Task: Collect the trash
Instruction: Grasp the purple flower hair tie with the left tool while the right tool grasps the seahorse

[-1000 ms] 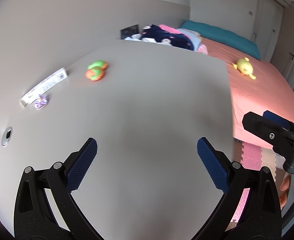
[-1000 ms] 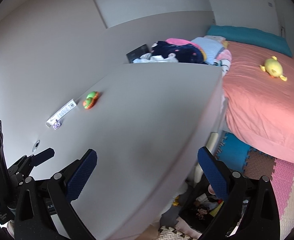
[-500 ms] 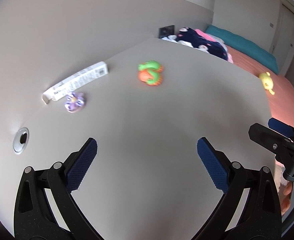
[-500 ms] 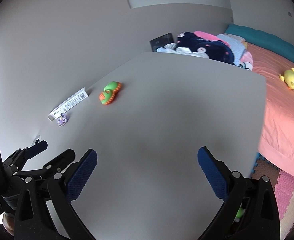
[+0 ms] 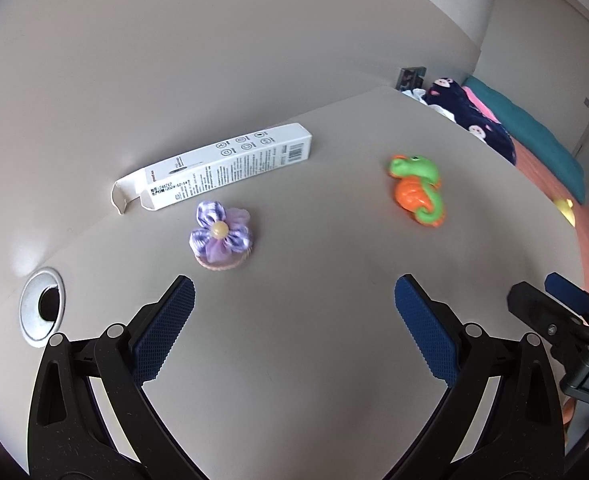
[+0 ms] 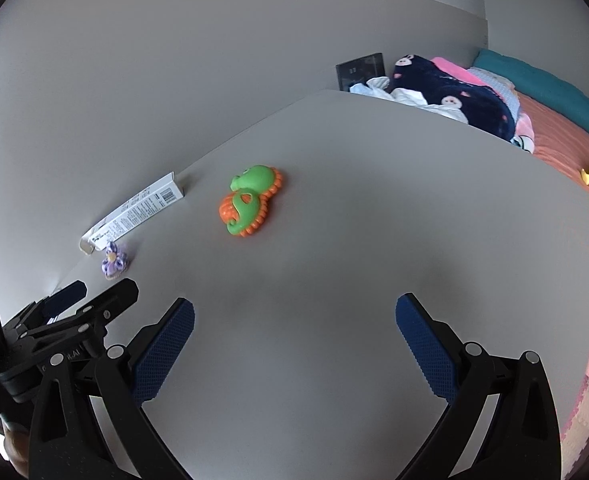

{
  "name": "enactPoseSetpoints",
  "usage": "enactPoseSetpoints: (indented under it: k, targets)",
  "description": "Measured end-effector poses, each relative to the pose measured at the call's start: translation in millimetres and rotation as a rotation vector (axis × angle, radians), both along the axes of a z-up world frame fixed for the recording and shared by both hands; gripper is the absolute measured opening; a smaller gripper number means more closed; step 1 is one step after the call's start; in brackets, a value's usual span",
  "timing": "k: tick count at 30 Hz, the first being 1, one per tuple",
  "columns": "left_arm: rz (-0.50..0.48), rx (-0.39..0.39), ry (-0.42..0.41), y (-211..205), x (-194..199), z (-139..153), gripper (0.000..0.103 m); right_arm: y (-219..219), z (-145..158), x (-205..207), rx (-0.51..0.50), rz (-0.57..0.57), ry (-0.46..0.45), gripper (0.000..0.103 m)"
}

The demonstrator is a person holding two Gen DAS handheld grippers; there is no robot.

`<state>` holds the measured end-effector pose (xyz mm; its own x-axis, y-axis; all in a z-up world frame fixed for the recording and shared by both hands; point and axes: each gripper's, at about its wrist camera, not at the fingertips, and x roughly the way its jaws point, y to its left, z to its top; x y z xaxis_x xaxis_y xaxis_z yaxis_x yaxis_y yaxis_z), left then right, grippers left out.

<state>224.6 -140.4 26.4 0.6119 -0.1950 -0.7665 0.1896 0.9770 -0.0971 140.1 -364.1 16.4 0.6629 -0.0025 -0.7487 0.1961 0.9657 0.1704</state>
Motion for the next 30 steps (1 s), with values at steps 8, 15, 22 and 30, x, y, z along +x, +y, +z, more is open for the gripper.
enactPoseSetpoints:
  k: [8, 15, 22, 30]
  targets:
    - [0.041, 0.026, -0.004, 6, 21, -4, 0.097, 14, -12, 43, -0.024, 0.009, 0.023, 0.1]
    - [0.107, 0.001, 0.013, 30, 36, -10, 0.097, 25, -15, 80, -0.032, 0.011, 0.028, 0.1]
    - [0.122, -0.005, 0.009, 37, 42, -11, 0.097, 44, -16, 115, -0.079, 0.027, 0.045, 0.1]
    - [0.108, 0.035, -0.01, 29, 41, -10, 0.097, 48, -21, 128, -0.144, 0.014, 0.075, 0.094]
